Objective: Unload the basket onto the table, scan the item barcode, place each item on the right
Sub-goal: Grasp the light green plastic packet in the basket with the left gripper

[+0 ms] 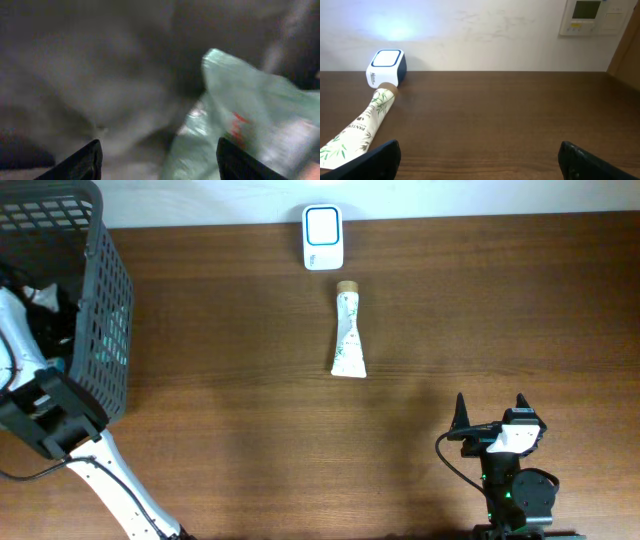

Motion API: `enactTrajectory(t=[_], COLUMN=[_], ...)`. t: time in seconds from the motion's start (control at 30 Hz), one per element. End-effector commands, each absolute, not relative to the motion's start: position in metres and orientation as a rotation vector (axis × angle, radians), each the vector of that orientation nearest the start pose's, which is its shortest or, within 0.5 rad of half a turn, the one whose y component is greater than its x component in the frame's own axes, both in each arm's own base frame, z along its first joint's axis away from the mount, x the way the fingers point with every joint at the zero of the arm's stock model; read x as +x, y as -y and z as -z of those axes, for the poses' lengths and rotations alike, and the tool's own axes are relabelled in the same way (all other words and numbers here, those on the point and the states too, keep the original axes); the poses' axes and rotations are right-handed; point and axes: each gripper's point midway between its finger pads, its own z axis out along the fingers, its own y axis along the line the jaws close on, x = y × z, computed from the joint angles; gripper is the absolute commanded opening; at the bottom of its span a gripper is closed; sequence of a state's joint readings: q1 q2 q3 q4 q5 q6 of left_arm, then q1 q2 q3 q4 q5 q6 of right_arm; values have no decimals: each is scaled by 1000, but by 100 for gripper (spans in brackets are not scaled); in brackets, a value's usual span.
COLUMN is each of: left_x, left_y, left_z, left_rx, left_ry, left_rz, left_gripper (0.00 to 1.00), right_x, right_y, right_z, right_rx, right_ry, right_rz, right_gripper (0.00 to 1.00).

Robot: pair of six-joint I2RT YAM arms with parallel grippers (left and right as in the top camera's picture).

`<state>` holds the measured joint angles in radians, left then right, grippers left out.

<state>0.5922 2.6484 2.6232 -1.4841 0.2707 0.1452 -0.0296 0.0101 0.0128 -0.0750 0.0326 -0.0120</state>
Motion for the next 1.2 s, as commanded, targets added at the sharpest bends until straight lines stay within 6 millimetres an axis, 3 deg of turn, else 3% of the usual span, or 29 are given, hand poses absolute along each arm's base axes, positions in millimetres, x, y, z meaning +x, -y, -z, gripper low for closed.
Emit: enactTrajectory(t=[0.0,0.1,0.2,0.3,0.43,0.53,0.6,0.63,0.67,0.7,0.77,0.83,0.87,0.93,0.97,1.03,1.17], left_x=[468,470,466,463,455,442,435,435,436,438,445,456,463,473,477,476,463], left_y=[-254,-251,-237,-227,-213,-216,-220,-222,-226,-231,-245,-252,-252,-249,-246,-238,-204], left_z=[-111,-133,-123,-101,-55,-25,-13,-13,-15,-21,-45,-81,-109,-157,-200,-255,-331], left_rx=[-615,-583,-525,-532,-542,-561,-574,-581,-617,-675,-784,-784,-749,-685,-688,-706,-579], left_ry=[-2684,-2638,-2693,-2769,-2889,-2978,-3010,-3007,-2993,-2967,-2882,-2783,-2710,-2587,-2473,-2354,-2252], left_rz=[508,526,560,565,583,520,490,486,479,467,442,456,474,496,480,479,423], left_gripper=[71,69,66,66,66,64,43,18,2,0,0,0,0,0,0,0,0], right_x=[246,246,246,246,246,246,246,246,246,246,246,246,246,246,246,246,246], right_y=[14,14,14,14,14,14,14,14,14,14,14,14,14,14,14,14,14], right_z=[-156,-156,-156,-156,-156,-156,-156,-156,-156,-156,-156,-156,-156,-156,-156,-156,-156], right_rx=[36,36,36,36,36,36,36,36,36,36,36,36,36,36,36,36,36], right_ry=[-1649,-1648,-1648,-1648,-1648,-1648,-1648,-1649,-1649,-1648,-1648,-1649,-1648,-1648,-1648,-1649,-1649], right_rz=[65,65,65,65,65,65,65,65,65,65,65,65,65,65,65,65,65], right_gripper=[99,99,99,99,99,99,99,99,99,99,99,99,99,99,99,99,99])
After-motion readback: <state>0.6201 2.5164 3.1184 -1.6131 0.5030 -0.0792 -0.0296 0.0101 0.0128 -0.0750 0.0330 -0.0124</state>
